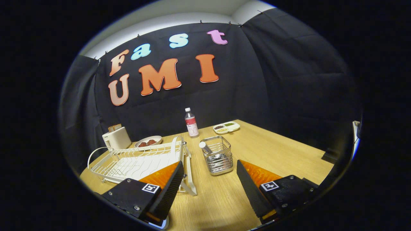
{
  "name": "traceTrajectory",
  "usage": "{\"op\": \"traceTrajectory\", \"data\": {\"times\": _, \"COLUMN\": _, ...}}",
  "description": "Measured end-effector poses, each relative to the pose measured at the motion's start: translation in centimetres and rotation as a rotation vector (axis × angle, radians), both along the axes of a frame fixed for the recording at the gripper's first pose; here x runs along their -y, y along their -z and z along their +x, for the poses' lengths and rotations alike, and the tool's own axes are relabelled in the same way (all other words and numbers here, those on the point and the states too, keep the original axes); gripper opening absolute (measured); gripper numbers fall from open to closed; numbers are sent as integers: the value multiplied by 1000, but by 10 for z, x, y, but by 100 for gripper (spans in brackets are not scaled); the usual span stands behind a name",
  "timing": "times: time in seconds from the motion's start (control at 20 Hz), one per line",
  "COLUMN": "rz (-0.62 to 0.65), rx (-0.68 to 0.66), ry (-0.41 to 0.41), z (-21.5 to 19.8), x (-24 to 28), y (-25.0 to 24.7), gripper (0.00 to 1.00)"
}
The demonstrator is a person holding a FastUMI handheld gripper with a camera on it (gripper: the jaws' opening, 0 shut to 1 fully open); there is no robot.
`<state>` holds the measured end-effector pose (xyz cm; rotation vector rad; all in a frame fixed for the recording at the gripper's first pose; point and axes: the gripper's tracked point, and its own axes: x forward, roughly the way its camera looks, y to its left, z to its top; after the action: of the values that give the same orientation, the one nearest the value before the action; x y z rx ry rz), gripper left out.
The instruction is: Take the plate from the dish rack, then take the spoon from the basket and place it into the plate.
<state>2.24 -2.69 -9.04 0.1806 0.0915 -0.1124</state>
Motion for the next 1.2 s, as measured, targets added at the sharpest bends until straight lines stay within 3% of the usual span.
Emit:
{"op": "traceTrajectory", "data": {"times": 0.65, "rz": -134, "rx": 62, "ry": 131, "z": 74, "x": 7, "y": 3, "gripper": 93}}
{"op": "traceTrajectory", "data": {"times": 0.85, "rz": -154, "rx": 38, "ry": 112, "z": 89, "x": -5, "y": 12, "gripper": 72}}
{"op": "traceTrajectory", "data": {"times": 0.95, "rz": -159, "rx": 34, "ry": 129, "z": 95, "x": -2, "y": 13, "gripper": 52}}
{"op": "traceTrajectory", "data": {"times": 1.1, "rz": -123, "rx": 44, "ry": 137, "z": 101, "x": -4, "y": 9, "gripper": 14}}
{"op": "traceTrajectory", "data": {"times": 1.2, "rz": -122, "rx": 37, "ry": 137, "z": 103, "x": -3, "y": 10, "gripper": 10}}
